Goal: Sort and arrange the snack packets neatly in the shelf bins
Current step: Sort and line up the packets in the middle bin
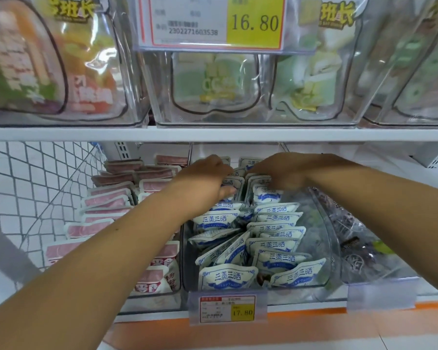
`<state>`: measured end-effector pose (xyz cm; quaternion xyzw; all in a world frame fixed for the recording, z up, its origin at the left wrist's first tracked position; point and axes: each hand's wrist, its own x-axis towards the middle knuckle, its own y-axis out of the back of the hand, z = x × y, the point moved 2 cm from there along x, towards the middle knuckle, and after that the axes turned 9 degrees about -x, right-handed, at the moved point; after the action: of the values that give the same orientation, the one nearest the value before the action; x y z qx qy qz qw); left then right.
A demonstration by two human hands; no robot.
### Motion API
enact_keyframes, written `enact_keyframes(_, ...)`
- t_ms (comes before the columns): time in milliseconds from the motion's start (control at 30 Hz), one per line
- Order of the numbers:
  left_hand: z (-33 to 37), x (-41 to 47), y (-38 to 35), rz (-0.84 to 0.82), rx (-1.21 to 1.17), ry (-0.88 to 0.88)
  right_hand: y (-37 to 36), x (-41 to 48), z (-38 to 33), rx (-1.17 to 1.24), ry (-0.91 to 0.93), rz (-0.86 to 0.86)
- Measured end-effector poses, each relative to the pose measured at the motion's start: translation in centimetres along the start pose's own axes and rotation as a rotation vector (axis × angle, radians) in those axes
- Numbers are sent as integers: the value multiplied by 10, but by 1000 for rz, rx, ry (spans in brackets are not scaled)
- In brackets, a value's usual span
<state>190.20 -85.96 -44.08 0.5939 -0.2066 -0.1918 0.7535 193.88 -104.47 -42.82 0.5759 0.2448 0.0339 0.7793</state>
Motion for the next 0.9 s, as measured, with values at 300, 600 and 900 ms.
enact_keyframes(300, -16, 43, 5, 45, 87, 66, 5, 33, 15, 224, -75, 75)
enact_keyframes(600, -26, 49, 6, 1, -97, 73, -3, 29, 25, 175, 9, 85)
enact_keyframes(900, -26, 40, 15, -32, -61, 30, -6, 28, 32, 173, 32, 140)
